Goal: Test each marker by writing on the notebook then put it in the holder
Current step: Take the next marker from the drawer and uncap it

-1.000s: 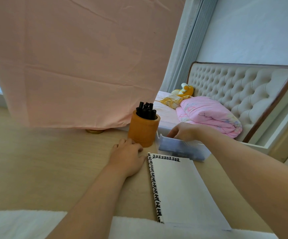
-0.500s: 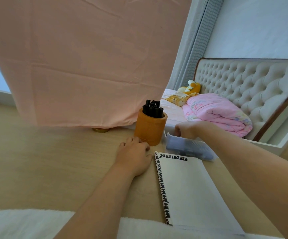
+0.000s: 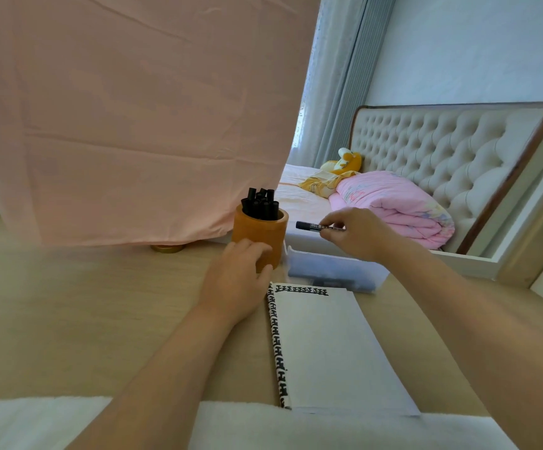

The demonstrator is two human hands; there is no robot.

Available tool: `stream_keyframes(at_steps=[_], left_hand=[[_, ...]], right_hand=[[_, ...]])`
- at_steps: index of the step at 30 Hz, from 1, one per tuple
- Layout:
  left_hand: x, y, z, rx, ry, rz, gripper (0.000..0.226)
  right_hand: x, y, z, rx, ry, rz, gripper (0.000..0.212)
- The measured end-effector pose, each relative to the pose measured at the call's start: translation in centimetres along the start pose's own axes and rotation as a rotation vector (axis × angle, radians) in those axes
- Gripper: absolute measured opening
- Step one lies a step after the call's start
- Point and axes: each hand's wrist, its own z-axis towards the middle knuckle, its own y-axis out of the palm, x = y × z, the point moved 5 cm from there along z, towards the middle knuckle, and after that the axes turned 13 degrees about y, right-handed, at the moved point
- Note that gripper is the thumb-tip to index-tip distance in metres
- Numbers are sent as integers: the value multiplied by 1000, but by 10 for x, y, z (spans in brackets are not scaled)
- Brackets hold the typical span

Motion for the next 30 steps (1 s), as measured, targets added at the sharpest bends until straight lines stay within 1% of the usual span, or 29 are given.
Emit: stream_keyframes(at_steps=[3,5,9,11,14,17,19,22,25,27,29,30], left_hand=[[13,-6,2,103,79,-2,33],[24,-9,4,123,149,5,34],[46,-4,6,34,302,34,40],[54,3,6,-13,347,68,41],[59,9,7,-33,411,173,29],[57,6,7,-7,378,163,22],[56,4,6,7,321,82,22],[60,8,5,-35,296,-19,20],[66,14,4,-97,301,-45,18],[72,16,4,-128,315,-40,18],[75,14,3,-116,329,-38,24],[75,12,3,-90,331,-33,27]], right_hand=[[4,0,-29,17,-31,102,20],[7,3,-47,3,-47,131,23],[14,10,-74,-30,-62,208,28],[18,14,-81,-43,-69,239,30],[25,16,-85,-84,-52,361,31],[32,15,-86,-60,-6,553,28],[36,15,-86,-73,63,774,27],[38,20,-86,-138,128,1065,18],[35,25,-86,-192,150,1185,10],[31,25,-84,-242,143,1259,11],[28,24,-83,-263,131,1292,12],[27,22,-83,-251,116,1255,13]])
